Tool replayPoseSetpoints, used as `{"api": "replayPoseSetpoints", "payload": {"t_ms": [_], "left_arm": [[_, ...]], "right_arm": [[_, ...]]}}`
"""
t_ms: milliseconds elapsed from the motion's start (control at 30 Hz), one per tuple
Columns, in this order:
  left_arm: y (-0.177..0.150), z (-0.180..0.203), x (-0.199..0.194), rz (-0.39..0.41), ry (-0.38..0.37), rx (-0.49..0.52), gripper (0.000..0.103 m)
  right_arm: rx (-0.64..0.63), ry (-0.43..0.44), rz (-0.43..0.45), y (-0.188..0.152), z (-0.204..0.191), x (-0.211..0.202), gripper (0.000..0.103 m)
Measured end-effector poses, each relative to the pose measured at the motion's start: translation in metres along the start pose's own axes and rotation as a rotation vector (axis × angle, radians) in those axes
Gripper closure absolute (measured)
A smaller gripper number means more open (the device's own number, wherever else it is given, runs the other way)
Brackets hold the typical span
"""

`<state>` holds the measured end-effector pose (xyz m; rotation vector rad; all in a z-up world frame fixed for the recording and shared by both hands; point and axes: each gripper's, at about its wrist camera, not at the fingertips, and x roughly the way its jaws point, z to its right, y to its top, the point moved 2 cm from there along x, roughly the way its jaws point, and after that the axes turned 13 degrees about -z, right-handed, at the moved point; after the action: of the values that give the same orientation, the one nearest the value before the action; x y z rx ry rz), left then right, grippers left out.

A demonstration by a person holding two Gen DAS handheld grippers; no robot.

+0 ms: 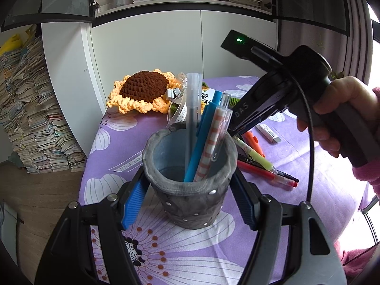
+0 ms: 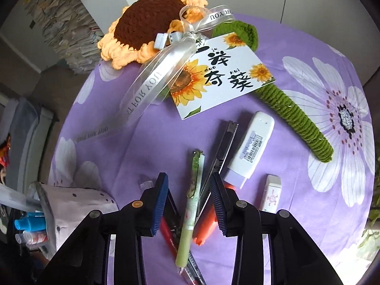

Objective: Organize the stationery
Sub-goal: 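Move the right gripper back and grasp the green highlighter pen, then lift the green highlighter with the right gripper and drop it into the grey cup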

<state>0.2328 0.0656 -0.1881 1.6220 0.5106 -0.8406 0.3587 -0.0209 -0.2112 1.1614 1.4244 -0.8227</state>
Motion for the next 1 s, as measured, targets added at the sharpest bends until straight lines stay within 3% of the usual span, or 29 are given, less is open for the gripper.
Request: {"api": "replayPoseSetpoints", "payload": {"t_ms": [233, 533, 567, 600, 700, 867, 1000], "left_arm": [[0.001, -0.002, 0.001, 0.004, -0.006, -0.003, 0.034], [0.001, -0.002, 0.001, -0.001, -0.007, -0.001, 0.034], [0.001, -0.002, 0.001, -0.001, -0.007, -0.001, 0.034], [0.001, -0.002, 0.001, -0.001, -0.006, 0.000, 0.034], [0.001, -0.003, 0.001, -0.001, -0.006, 0.000, 0.034], [0.000, -0.003, 0.001, -0.001, -0.005, 0.003, 0.034], [0.000, -0.003, 0.001, 0.000, -0.003, 0.003, 0.034]], "right_arm": [[-0.041, -0.049, 0.017, 0.004, -0.017, -0.002, 0.066], [-0.030, -0.098, -0.011, 0.016, -0.015, 0.015, 0.075], [-0.032, -0.104, -0.009, 0.016, -0.014, 0.015, 0.080], [-0.035, -0.115, -0.011, 0.014, -0.013, 0.015, 0.090], [-0.049, -0.117, -0.009, 0.011, -0.014, 0.014, 0.092], [-0.060, -0.035, 0.071, -0.011, -0.014, -0.019, 0.092], [-0.093, 0.002, 0.202, -0.039, -0.020, -0.067, 0.092]]}}
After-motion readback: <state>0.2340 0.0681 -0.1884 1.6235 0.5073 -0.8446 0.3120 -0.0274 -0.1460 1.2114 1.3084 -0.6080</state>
